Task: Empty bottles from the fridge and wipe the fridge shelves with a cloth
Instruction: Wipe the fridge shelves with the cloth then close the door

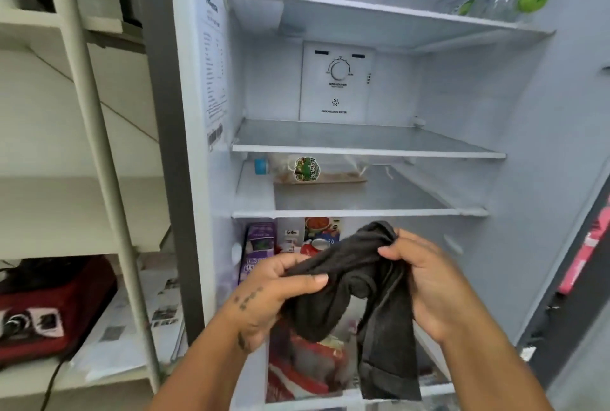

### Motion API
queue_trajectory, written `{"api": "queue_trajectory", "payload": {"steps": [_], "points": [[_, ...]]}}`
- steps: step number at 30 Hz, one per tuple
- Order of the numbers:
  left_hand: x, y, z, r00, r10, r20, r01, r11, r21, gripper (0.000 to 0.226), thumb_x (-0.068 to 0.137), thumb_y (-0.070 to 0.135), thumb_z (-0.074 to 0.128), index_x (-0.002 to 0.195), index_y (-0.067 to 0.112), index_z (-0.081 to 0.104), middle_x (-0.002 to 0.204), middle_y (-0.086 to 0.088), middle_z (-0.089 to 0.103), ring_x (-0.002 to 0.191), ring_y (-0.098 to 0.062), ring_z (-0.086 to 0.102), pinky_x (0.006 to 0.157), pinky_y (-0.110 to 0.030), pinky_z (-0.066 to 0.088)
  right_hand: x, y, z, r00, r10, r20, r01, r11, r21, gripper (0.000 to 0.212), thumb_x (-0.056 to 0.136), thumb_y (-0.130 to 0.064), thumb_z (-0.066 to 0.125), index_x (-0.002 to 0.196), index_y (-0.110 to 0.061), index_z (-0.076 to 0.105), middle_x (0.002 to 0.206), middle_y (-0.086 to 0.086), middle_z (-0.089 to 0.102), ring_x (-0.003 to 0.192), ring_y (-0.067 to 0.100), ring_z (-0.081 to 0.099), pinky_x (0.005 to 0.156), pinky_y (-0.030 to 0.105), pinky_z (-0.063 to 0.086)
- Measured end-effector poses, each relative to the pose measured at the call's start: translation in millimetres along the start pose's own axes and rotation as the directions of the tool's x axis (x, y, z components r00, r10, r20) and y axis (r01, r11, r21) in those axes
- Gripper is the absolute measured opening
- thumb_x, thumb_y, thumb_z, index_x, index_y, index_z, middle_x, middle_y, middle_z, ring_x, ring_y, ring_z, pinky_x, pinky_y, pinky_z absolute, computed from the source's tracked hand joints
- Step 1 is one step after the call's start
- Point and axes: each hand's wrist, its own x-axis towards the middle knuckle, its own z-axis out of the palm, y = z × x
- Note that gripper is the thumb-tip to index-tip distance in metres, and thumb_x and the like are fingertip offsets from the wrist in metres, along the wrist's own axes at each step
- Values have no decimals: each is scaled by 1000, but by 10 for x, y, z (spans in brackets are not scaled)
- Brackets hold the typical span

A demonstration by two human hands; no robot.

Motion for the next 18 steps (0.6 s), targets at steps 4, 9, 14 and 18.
{"api": "queue_trajectory", "payload": {"steps": [4,9,14,18], "points": [[-58,68,-50,1000,-15,-16,14,999,-49,49,54,18,84,100,3,72,99,-24,71,86,-32,68,75,-37,55,-100,24,-223,1000,12,-6,-14,845,-534,21,88,5,54,84,-6,72,86,13,72,79,22,66,73,31,47],[58,-44,147,995,-73,-70,9,751,-660,46,75,45,70,92,3,75,94,-17,73,87,-32,71,77,-44,58,-182,169,-300,929,313,197,-348,920,180,37,76,-1,51,108,10,68,110,28,68,93,35,71,84,50,56],[98,-410,346,947,-322,0,227,666,-711,96,70,85,44,121,6,64,114,-22,68,104,-37,66,90,-48,53,-101,369,-368,954,283,95,-296,858,420,42,74,-2,47,112,12,62,102,28,69,85,35,73,79,49,58],[129,-383,374,932,-357,59,355,871,-338,53,76,38,72,113,0,67,115,-20,68,106,-32,66,92,-42,52,-59,402,-540,939,341,55,-337,871,357,46,74,-6,52,118,4,61,113,27,67,96,37,70,84,48,56]]}}
